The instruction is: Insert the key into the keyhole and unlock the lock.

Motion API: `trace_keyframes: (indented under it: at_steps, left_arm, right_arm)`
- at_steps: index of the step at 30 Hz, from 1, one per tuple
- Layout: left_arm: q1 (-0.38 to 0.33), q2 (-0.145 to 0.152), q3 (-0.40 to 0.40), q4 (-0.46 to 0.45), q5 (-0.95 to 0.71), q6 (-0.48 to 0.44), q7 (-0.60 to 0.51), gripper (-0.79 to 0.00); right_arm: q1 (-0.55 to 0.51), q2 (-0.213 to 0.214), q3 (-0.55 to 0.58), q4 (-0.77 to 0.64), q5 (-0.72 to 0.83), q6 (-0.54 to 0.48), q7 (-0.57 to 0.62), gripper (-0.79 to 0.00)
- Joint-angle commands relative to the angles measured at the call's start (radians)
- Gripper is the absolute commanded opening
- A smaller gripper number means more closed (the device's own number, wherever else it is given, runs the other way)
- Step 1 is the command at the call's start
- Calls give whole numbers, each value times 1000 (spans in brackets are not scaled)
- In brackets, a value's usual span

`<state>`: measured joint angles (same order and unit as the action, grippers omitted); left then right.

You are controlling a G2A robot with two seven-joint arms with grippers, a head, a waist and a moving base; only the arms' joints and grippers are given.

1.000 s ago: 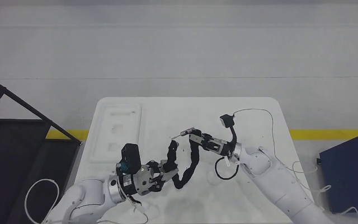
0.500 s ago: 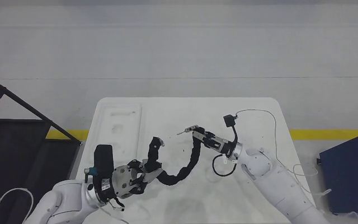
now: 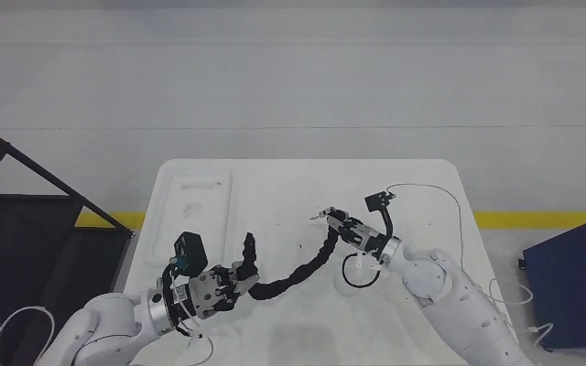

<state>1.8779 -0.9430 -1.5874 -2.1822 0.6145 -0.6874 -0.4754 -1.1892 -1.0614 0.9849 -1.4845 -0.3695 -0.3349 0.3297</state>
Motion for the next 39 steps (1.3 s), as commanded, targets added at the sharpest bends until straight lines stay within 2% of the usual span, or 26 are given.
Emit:
trace_keyframes:
  at_steps: [1, 6, 14, 26, 27, 29, 31, 33, 34, 39]
  left_arm:
    - [-18, -3, 48, 27, 41, 15, 2, -785]
    - [-85, -8, 149, 109, 92, 48, -43, -785]
    - [-246, -22, 291, 219, 118, 131, -144, -785]
    - [-453, -53, 445, 399, 63, 221, -214, -785]
    - [-464, -55, 452, 413, 63, 233, -212, -600]
    - [-482, -60, 467, 433, 68, 248, -205, -148]
    - [-496, -63, 480, 454, 81, 257, -199, -148]
    - [-508, -66, 491, 471, 94, 270, -191, -15]
    - [-513, -68, 495, 477, 102, 280, -183, 0]
    - [-519, -73, 508, 470, 118, 302, -139, 0]
  right_arm:
    - [-24, 4, 8, -26, -38, 32, 13, -785]
    - [-74, 14, 44, -66, -79, 69, 25, -785]
    - [-137, 25, 97, -97, -96, 71, 36, -785]
    - [-135, 18, 110, -83, -73, 61, 50, -785]
    - [-133, 17, 109, -81, -72, 61, 51, -785]
    - [-129, 15, 107, -79, -69, 60, 54, -785]
    - [-126, 13, 105, -76, -69, 60, 56, -785]
    - [-122, 11, 103, -74, -69, 59, 58, -785]
    - [-120, 10, 103, -73, -69, 59, 60, -785]
    - [-115, 7, 103, -69, -71, 54, 65, -785]
